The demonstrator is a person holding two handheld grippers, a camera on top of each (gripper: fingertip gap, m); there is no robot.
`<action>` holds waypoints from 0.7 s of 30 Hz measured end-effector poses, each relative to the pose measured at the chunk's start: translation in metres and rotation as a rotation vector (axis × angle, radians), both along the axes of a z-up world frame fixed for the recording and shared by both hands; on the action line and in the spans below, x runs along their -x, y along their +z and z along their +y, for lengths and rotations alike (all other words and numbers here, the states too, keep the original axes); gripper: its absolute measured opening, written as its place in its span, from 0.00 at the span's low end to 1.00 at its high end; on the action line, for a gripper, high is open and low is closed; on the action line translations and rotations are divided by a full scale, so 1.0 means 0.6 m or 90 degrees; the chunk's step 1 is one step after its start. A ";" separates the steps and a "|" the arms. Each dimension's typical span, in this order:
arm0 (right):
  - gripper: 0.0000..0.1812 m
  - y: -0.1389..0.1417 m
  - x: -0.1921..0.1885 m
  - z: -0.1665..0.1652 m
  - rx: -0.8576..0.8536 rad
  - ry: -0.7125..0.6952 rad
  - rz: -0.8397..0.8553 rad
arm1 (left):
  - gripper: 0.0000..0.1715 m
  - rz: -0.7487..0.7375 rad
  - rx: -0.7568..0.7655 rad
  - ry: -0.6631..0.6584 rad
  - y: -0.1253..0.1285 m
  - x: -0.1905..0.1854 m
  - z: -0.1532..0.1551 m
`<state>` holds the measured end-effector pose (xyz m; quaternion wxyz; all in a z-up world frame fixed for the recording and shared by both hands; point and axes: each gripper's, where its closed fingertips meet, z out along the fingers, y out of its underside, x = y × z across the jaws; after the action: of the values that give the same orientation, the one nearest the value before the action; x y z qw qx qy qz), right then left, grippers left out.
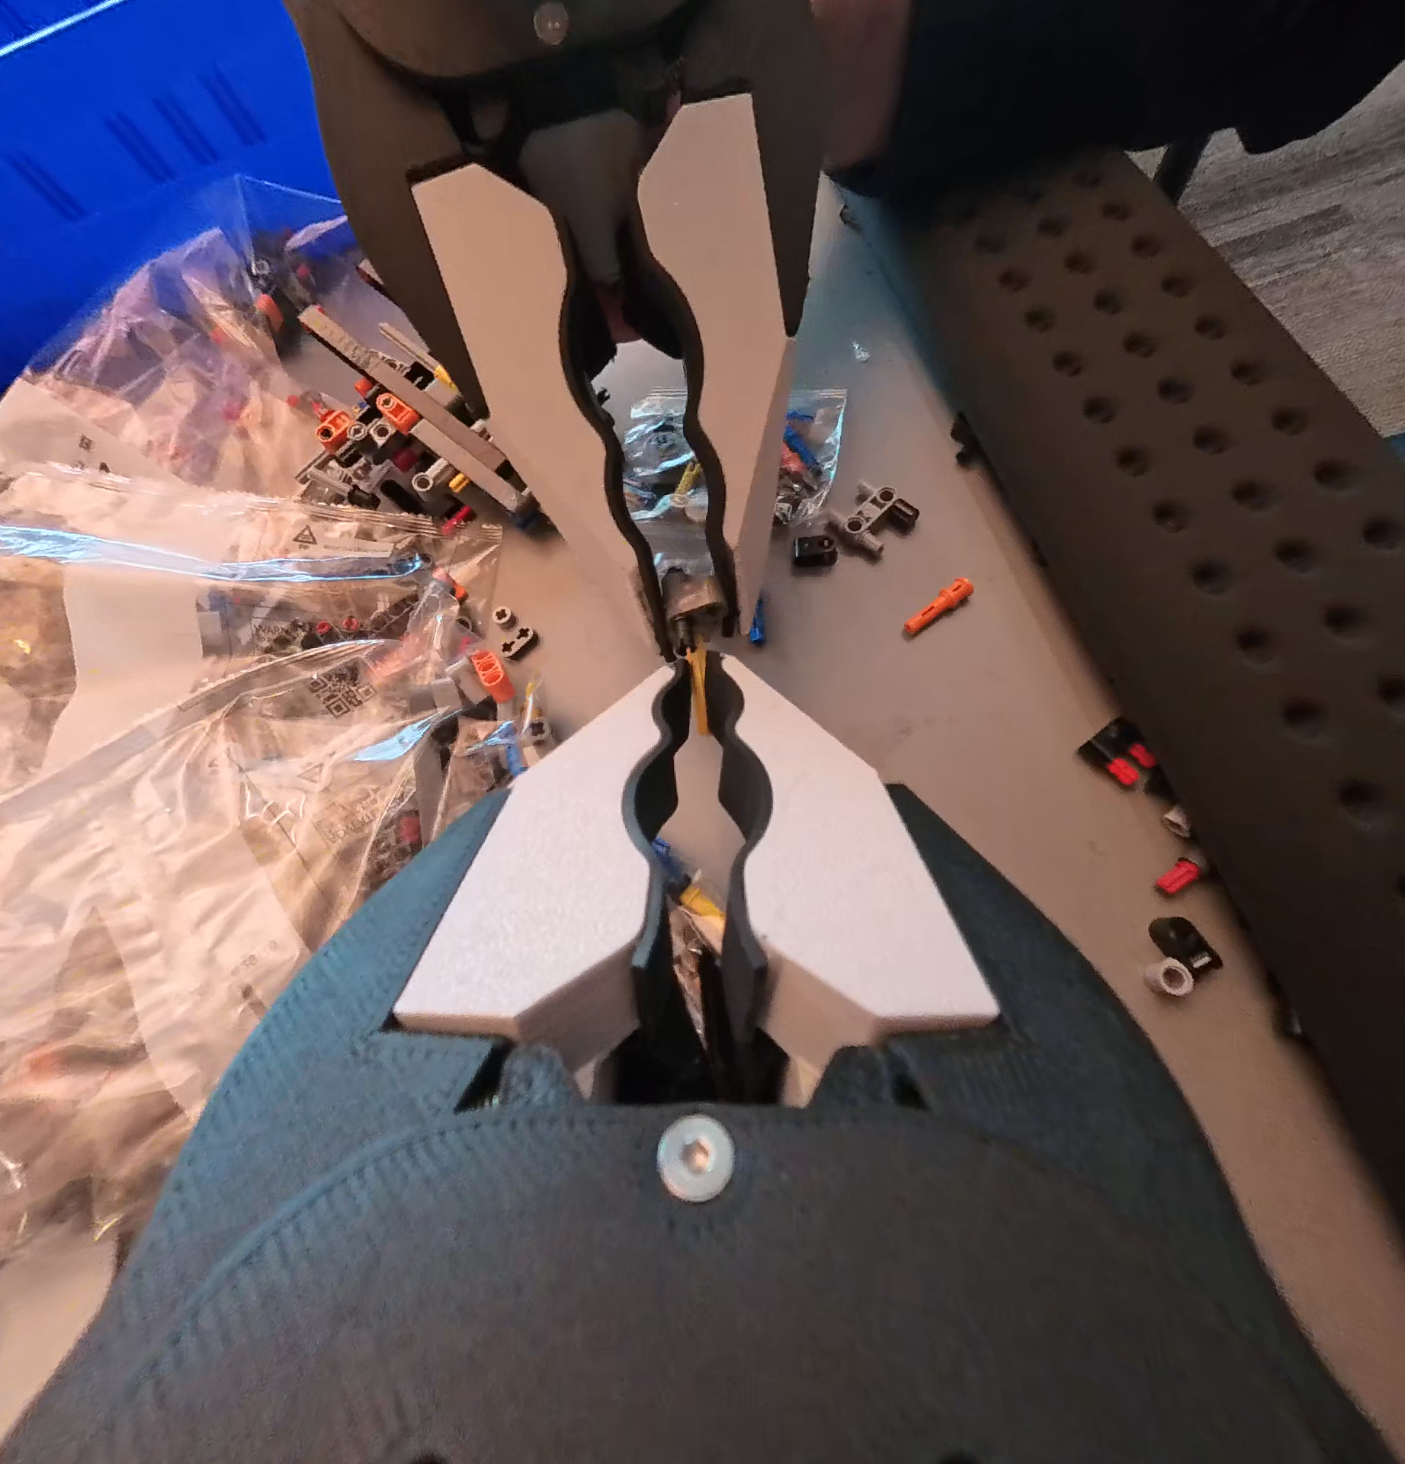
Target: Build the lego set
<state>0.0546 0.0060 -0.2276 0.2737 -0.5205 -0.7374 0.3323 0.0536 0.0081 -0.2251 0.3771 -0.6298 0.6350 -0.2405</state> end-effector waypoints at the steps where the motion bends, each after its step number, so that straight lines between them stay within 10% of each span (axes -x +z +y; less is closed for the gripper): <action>1: 0.07 0.000 -0.001 -0.001 0.003 0.002 0.000 | 0.01 0.004 -0.006 -0.004 0.000 0.000 -0.002; 13: 0.00 0.010 -0.035 0.025 0.000 -0.022 0.010 | 0.01 0.084 -0.045 0.029 -0.005 0.056 0.012; 16: 0.00 0.035 -0.040 0.020 0.056 -0.009 0.055 | 0.00 -0.054 -0.001 0.032 0.059 0.068 0.012; 21: 0.07 0.022 -0.005 0.017 -0.029 -0.032 0.046 | 0.01 0.022 -0.005 0.018 0.013 0.041 0.005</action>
<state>0.0577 0.0163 -0.2144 0.3205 -0.5203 -0.7209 0.3270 0.0292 0.0113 -0.2174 0.3719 -0.6412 0.6336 -0.2215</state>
